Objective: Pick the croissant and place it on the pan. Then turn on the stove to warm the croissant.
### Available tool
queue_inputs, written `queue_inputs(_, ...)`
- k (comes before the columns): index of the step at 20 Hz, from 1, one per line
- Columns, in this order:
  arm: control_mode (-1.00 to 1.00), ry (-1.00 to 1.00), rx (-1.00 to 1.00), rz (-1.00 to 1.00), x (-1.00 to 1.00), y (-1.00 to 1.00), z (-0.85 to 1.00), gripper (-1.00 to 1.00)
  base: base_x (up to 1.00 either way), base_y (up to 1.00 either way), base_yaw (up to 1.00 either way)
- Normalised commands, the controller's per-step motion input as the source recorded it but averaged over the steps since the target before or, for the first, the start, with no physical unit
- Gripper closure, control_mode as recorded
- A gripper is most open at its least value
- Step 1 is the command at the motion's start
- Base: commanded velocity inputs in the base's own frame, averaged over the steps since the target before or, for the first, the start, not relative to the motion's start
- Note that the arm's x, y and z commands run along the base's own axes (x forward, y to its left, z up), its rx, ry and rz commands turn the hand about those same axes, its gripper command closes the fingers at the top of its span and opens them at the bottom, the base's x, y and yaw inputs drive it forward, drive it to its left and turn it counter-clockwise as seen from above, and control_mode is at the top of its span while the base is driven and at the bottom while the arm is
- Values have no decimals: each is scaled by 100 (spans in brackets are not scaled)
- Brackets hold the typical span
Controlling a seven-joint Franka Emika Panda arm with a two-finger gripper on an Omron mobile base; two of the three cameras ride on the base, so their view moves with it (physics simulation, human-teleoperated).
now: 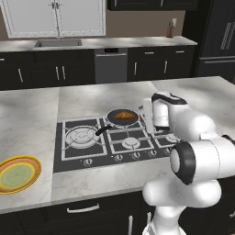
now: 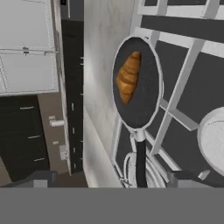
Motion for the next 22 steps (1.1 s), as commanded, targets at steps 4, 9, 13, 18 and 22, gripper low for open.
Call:
queue_inputs(4, -100, 3, 8, 0, -42, -20, 61, -100, 0, 0, 0)
queue_inputs(9, -100, 0, -3, 0, -58, -9, 39, -100, 0, 0, 0)
queue_inputs(13, -100, 1, -14, 0, -58, 0, 24, -100, 0, 0, 0)
queue_inputs(18, -100, 6, -22, 0, -53, 0, 17, -100, 0, 0, 0)
queue_inputs(22, -100, 15, -20, 0, -36, 0, 15, -100, 0, 0, 0)
